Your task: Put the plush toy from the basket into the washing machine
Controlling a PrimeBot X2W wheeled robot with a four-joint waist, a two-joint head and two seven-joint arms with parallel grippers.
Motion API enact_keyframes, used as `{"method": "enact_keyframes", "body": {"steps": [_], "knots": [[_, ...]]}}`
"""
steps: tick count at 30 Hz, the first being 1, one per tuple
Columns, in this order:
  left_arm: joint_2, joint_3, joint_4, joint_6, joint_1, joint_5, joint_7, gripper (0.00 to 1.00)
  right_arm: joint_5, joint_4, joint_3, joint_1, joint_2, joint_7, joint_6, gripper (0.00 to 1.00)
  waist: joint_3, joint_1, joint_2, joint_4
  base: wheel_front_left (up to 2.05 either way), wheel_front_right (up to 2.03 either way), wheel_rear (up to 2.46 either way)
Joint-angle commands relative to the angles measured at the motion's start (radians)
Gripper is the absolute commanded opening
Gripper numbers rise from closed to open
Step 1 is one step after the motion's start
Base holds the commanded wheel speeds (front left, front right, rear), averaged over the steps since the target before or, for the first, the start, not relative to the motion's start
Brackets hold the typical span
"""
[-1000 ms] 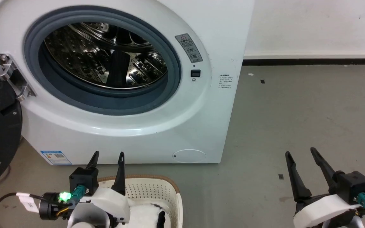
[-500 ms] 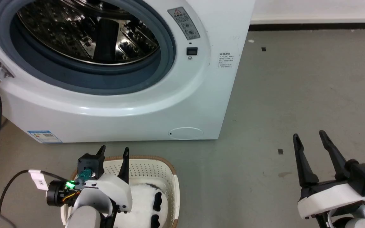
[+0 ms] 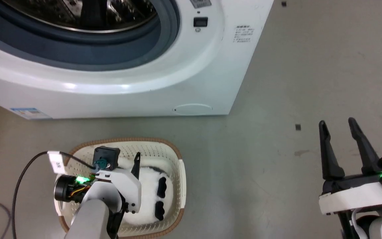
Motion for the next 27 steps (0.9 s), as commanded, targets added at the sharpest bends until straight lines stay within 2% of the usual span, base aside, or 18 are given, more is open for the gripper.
{"method": "enact_keyframes", "body": {"steps": [1, 27], "knots": [[0.006, -0.008, 0.032, -0.004, -0.039, -0.012, 0.011, 1.00, 0.013, -0.017, -0.004, -0.027, 0.000, -0.011, 0.000, 1.00, 0.041, -0.0001, 0.0000, 0.003, 0.00, 0.00, 0.00], [0.020, -0.122, 0.290, -0.027, -0.238, -0.036, 0.078, 1.00, 0.048, -0.132, -0.030, -0.084, 0.000, -0.063, 0.000, 1.00, 0.289, -0.0001, 0.0000, 0.015, 0.00, 0.00, 0.00]]}}
